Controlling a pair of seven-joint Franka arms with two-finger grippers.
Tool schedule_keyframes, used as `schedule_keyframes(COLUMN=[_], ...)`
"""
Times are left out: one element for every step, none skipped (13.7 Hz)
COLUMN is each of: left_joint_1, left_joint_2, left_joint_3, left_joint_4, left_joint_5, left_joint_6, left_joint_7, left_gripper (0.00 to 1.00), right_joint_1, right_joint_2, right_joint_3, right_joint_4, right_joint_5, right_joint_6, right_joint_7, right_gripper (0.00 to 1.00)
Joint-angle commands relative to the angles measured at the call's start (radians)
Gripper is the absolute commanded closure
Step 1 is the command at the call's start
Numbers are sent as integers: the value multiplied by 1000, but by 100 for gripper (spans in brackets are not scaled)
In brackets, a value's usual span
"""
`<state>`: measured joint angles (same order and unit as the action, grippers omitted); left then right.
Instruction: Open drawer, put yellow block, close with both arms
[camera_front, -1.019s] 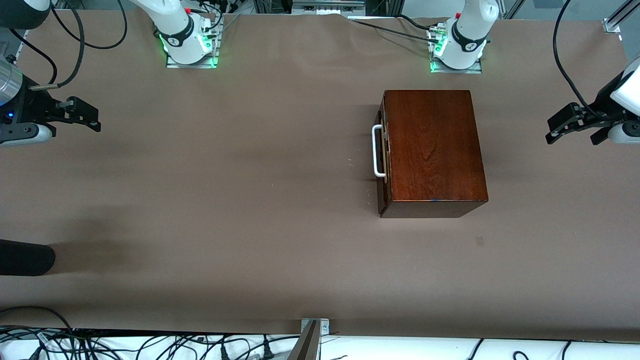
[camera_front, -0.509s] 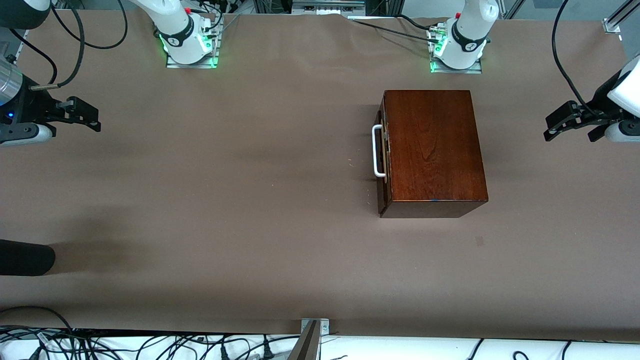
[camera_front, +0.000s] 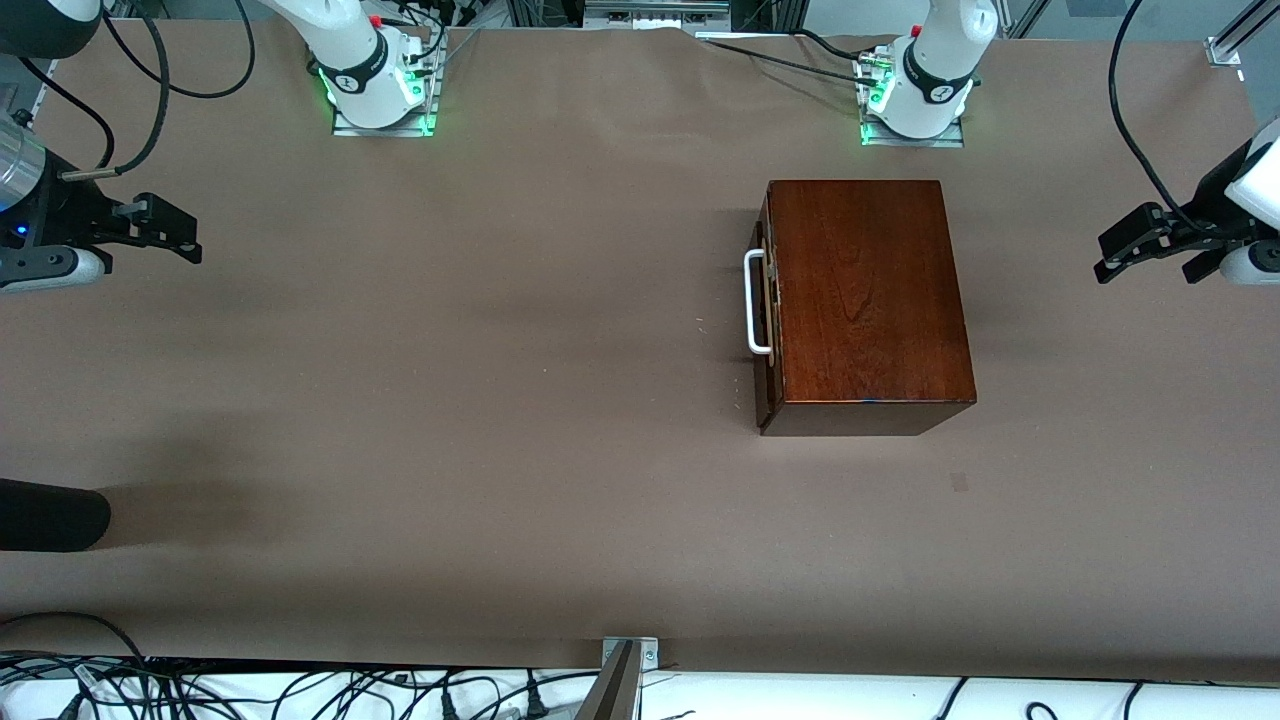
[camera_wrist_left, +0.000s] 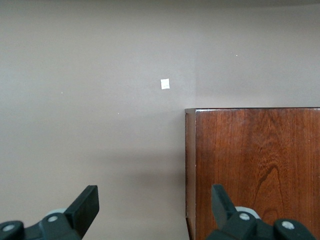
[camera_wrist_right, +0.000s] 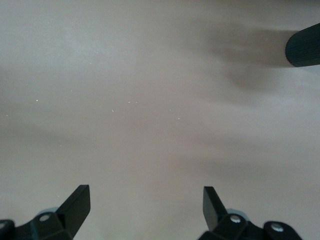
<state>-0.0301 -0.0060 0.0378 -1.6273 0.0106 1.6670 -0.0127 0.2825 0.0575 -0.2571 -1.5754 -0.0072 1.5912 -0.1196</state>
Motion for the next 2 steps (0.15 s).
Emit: schedule_keyframes(left_joint_1=[26, 26], left_joint_2=[-25, -26], left_joint_3=[-24, -24], left_joint_4=[-20, -22], left_joint_5=[-9, -9], left_joint_6=[-6, -6], left_joint_7=[-3, -6], left_gripper=[0, 0], right_joint_1=[-5, -5], right_joint_2=[-13, -13], right_joint_3=[10, 10], right_joint_4=[0, 0], right_joint_5=[4, 4], right_joint_6=[-8, -8], right_joint_7=[2, 2], right_gripper=[0, 0])
